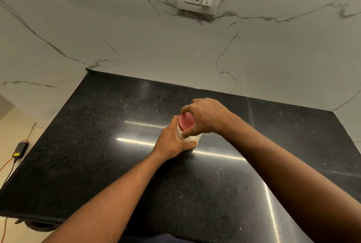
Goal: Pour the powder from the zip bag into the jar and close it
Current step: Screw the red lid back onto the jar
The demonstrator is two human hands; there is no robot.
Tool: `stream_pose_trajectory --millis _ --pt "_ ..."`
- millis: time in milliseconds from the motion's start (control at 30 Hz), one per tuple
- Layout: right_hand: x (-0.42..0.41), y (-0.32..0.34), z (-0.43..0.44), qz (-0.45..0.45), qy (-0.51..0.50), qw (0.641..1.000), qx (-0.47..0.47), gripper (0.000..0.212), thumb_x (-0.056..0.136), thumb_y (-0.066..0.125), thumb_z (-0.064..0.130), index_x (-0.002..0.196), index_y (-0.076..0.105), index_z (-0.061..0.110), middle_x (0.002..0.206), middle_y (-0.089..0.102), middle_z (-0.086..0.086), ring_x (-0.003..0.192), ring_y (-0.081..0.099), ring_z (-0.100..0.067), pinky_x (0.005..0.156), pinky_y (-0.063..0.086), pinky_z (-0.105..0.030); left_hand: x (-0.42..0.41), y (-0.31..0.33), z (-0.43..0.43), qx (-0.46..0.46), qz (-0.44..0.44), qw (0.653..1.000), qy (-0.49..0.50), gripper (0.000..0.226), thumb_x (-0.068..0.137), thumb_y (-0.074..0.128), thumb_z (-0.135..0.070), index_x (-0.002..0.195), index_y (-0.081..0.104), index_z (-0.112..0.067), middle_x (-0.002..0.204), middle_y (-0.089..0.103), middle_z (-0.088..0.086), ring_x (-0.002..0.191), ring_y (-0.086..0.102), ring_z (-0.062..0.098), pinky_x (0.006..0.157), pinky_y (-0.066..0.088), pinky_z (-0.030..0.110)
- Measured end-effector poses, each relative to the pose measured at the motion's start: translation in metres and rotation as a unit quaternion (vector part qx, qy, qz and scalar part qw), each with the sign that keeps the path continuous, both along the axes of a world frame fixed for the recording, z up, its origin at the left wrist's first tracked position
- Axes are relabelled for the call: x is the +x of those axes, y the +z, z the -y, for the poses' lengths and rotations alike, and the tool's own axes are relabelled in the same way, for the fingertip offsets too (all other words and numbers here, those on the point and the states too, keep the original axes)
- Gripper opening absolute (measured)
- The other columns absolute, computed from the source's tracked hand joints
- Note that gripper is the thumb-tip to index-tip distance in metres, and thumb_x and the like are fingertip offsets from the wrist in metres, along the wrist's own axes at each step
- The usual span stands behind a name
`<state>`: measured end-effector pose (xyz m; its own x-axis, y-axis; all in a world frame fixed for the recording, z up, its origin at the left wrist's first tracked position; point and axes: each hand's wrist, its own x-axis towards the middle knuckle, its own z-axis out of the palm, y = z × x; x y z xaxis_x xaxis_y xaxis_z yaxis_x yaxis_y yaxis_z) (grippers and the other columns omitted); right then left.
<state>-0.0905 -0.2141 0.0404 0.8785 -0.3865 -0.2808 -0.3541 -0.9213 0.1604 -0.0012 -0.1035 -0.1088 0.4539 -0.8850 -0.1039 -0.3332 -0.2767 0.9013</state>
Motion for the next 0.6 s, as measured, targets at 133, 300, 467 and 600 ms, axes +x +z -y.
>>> stream_pose_trajectory --millis 133,300,467,600 --pt "0.007 -0.003 -0.002 0.021 -0.065 0.997 -0.034 0.079 0.084 0.046 0.089 0.096 0.067 0.014 0.088 0.071 -0.006 0.067 0.061 -0.016 0.062 0.047 -0.031 0.001 -0.002 0.0 -0.006 -0.007 1.0 0.006 0.093 0.058 0.095 -0.059 0.132 0.04 -0.056 0.126 0.066 -0.02 0.118 0.065 0.009 0.091 0.058 0.032" --pt "-0.004 0.007 0.006 -0.044 0.004 0.986 0.158 0.085 0.076 0.088 0.038 0.151 0.048 0.041 0.155 0.049 0.0 0.136 0.052 -0.025 0.098 0.048 -0.037 0.001 -0.001 -0.001 -0.006 0.01 1.0 0.006 0.096 0.057 0.092 -0.066 0.131 0.03 -0.065 0.118 0.059 -0.026 0.104 0.059 -0.002 0.08 0.046 0.015" --pt "0.006 -0.008 0.005 0.071 -0.148 0.986 0.021 0.056 0.096 0.052 0.067 0.088 0.065 0.013 0.082 0.066 -0.003 0.075 0.063 -0.022 0.059 0.046 -0.029 0.003 -0.004 0.0 -0.002 0.007 1.0 0.005 0.088 0.056 0.095 -0.063 0.124 0.039 -0.065 0.118 0.066 -0.022 0.107 0.067 0.003 0.082 0.055 0.023" --pt "-0.008 -0.011 0.012 0.046 -0.062 0.991 0.111 0.055 0.089 0.065 0.061 0.136 0.059 0.032 0.15 0.057 -0.008 0.121 0.063 -0.026 0.092 0.053 -0.04 0.003 -0.002 0.001 -0.006 0.011 1.0 -0.003 0.092 0.058 0.095 -0.062 0.132 0.041 -0.057 0.121 0.067 -0.02 0.109 0.068 0.004 0.085 0.058 0.028"
